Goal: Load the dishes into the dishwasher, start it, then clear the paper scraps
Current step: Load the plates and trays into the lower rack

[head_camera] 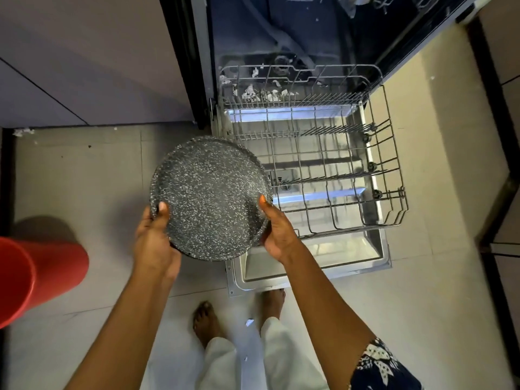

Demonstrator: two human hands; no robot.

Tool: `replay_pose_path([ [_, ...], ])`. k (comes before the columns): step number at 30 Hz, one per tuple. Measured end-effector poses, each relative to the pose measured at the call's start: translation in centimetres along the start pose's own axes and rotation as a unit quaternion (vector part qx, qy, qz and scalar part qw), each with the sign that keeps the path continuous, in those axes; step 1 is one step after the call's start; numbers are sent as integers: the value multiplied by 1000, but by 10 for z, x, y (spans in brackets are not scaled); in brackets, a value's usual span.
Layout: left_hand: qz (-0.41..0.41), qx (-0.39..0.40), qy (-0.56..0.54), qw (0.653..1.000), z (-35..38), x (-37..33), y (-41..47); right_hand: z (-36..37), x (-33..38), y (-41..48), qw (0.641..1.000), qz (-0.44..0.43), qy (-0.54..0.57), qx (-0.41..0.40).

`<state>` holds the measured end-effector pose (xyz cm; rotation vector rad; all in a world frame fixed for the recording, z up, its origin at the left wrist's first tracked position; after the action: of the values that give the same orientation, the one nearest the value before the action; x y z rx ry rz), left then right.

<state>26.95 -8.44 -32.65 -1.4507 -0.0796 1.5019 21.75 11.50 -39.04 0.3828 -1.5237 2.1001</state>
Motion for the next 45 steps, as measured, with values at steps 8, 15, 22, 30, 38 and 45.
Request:
replay_pose_path([
  [8,-36,24,191,981,39,73,27,-93,76,-33,962,-201,6,-183],
  [15,-45,11,251,967,61,135,69,-128,114,-50,804,-299,-373,-353],
  [22,1,-8,260,966,46,144,74,-110,103,-39,733,-299,-521,-319],
  [30,50,2,181,982,30,107,41,-111,95,-36,738,-270,-535,-310],
  [38,19,56,210,976,59,127,51,-113,96,-42,737,-263,-540,-310],
  [45,-6,39,290,956,60,154,70,-112,93,-39,733,-265,-549,-302],
])
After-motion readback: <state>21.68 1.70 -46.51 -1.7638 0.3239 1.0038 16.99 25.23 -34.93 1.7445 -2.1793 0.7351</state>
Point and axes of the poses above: each hand's wrist, its own y-axis towards the middle knuckle, its own z-axis out of the palm, x = y × z, the point moved 7 cm from there along y, towards the middle knuckle, and after that the axes turned 4 degrees about -y, right-handed, at the moved point
